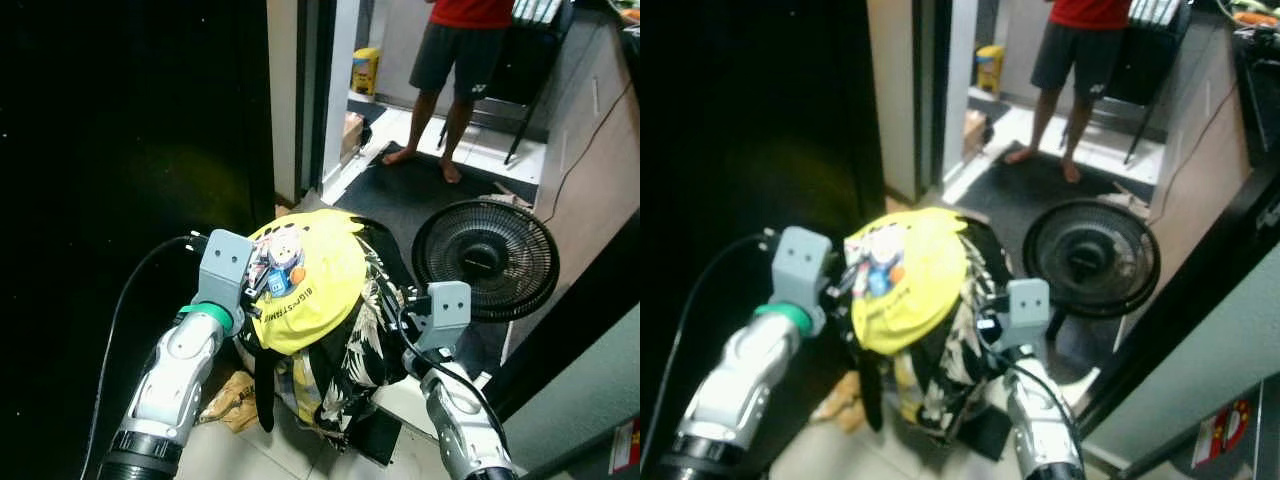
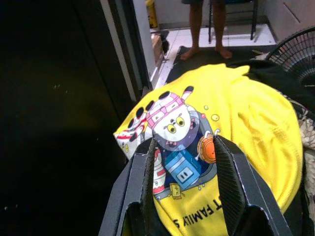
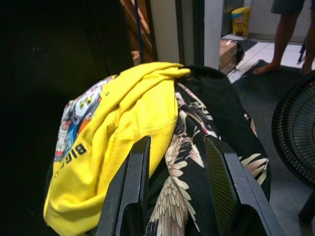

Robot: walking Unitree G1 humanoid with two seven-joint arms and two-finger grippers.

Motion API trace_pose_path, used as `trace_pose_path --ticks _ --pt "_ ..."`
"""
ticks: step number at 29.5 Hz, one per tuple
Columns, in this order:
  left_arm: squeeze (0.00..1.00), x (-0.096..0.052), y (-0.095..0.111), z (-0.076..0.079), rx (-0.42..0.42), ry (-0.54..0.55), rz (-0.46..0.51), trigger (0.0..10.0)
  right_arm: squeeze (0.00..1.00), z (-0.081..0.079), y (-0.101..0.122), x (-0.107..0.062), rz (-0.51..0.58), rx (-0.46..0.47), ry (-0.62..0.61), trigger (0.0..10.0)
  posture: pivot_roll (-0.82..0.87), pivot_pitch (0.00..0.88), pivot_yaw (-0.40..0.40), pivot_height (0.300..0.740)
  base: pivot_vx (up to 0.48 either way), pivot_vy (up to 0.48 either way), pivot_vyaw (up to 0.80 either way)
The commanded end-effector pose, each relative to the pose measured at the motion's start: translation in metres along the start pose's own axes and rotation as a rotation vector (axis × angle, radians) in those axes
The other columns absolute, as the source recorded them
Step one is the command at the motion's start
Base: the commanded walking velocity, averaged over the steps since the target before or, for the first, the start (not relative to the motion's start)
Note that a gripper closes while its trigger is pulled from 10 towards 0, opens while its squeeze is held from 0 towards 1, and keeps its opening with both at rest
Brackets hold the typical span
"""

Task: Clothes washing

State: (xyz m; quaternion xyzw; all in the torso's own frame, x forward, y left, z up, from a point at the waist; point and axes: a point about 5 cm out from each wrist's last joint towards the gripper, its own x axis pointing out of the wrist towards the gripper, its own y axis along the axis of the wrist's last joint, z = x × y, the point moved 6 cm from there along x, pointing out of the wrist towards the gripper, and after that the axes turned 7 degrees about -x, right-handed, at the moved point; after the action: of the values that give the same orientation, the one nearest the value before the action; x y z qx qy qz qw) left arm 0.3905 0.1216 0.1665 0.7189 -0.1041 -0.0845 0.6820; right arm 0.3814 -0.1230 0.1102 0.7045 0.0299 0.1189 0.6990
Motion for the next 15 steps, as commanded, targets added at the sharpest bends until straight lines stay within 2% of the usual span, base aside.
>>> trace_pose_path --ticks 1,12,15 --pt "0.0 0.0005 -0.0059 0.0039 0.001 -0.01 -0.018 10.0 0.0 0.0023 -0.0053 -0.0035 -0.013 0.015 -0.012 10.0 -0.01 0.065 0.03 0.74 0.454 0.0 -0.79" --pt "0.0 0.0014 -0.0059 0.0048 0.0 -0.016 -0.014 10.0 0.0 0.0059 -0.0044 -0.003 -0.011 0.017 -0.024 10.0 -0.01 0.065 0.031 0.74 0.454 0.0 -0.79" --pt "0.0 0.0017 -0.006 0.0044 0.004 -0.014 -0.015 10.0 0.0 0.0064 -0.0037 -0.0024 -0.009 0.015 -0.027 10.0 0.0 0.064 0.03 0.74 0.451 0.0 0.0"
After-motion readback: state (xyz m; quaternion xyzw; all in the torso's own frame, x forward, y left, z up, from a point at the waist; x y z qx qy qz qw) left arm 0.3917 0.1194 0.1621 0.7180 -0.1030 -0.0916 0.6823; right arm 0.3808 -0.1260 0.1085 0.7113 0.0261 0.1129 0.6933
